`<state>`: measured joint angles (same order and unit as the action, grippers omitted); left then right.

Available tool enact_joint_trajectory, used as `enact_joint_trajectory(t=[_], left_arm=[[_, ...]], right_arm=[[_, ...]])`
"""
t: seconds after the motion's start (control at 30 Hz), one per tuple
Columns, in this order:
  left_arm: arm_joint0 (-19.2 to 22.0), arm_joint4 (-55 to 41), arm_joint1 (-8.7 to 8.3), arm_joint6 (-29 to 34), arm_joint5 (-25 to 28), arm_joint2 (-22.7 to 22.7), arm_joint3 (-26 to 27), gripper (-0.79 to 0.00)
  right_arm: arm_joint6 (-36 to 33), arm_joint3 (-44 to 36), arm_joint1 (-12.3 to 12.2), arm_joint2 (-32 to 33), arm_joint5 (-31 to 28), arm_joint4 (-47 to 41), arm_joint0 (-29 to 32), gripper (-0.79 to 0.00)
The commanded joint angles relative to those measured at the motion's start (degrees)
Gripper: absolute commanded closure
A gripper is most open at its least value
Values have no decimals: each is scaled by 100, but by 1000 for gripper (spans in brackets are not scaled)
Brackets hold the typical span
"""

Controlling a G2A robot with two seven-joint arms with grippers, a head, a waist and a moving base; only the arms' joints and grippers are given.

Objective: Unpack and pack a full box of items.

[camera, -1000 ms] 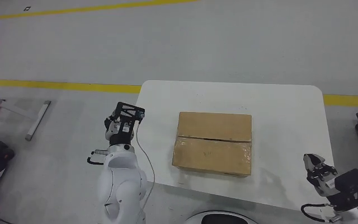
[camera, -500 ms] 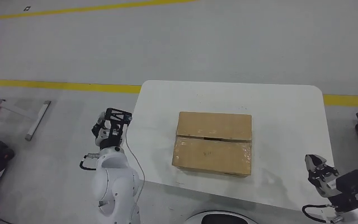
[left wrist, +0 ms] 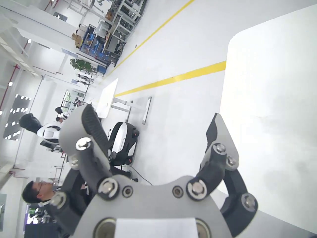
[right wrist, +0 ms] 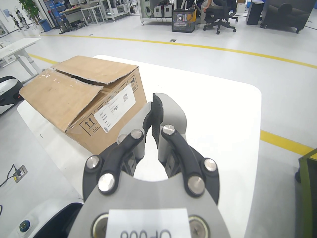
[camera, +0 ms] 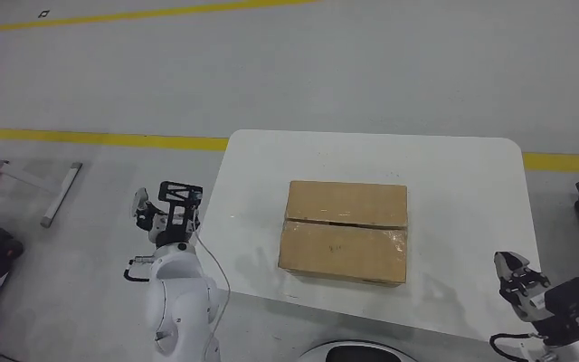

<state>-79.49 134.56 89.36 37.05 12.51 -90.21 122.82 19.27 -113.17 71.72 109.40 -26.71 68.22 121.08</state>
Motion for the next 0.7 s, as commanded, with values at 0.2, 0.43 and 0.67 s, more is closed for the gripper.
enact_joint_trajectory(t=[0.2,0.43,0.67], left_arm=[[-541,-334,53,-85,367,1561,420,-785],[-764,-354,120,-62,491,3162,-104,-785],[-379,253,170,60,522,3880,-1019,-785]], right_arm=[[7,1,12,76,57,-80,79,0],[9,92,15,210,59,-145,87,0],[62,147,24,304,42,-217,127,0]])
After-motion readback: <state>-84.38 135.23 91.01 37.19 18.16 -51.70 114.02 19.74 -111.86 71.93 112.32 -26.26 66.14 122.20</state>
